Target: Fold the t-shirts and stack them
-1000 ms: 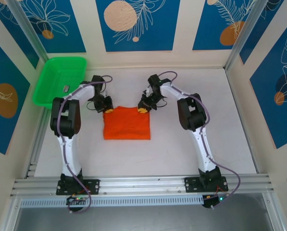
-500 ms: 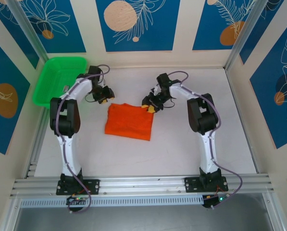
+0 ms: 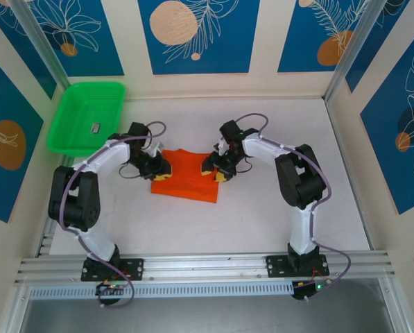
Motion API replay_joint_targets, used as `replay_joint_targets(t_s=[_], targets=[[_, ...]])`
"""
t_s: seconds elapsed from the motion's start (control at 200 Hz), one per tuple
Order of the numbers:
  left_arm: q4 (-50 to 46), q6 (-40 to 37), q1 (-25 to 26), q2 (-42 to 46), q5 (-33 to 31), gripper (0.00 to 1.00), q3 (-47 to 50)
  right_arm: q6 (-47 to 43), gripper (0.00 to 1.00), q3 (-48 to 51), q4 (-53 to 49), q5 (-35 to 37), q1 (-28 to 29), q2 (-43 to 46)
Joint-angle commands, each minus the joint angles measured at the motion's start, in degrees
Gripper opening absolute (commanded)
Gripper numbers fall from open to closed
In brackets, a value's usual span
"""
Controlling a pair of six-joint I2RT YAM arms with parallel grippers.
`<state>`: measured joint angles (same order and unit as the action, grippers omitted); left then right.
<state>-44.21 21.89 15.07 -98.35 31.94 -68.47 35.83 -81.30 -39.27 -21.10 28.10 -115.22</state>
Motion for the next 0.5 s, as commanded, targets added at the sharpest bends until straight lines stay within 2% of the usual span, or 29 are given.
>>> replay_joint_targets(t_s=[0.0, 0.13, 0.295, 0.4, 0.495], targets=[[-1.3, -4.0, 3.1, -1.0, 5.2, 0.21, 0.4, -2.4, 0.56, -2.7, -4.8, 3.4, 1.3, -3.1], [-0.2, -3.9, 4.9, -1.7, 0.7, 0.2, 3.6, -2.9, 0.54, -5.8, -9.7, 7.8, 2.5, -6.4], [-0.4, -4.5, 4.8, -2.2, -9.9, 0.2, 10.2, -0.7, 0.54, -6.5, -12.0, 9.6, 1.8, -8.5], [-1.9, -3.2, 3.8, -3.0, -17.1, 0.18, 12.5, 0.3, 0.53, -6.6, -12.5, 10.7, 1.4, -9.1], [-1.4, -1.3, 1.6, -1.9, -18.8, 0.19, 13.9, 0.5, 0.52, -6.2, -11.6, 10.4, 1.3, -9.0]])
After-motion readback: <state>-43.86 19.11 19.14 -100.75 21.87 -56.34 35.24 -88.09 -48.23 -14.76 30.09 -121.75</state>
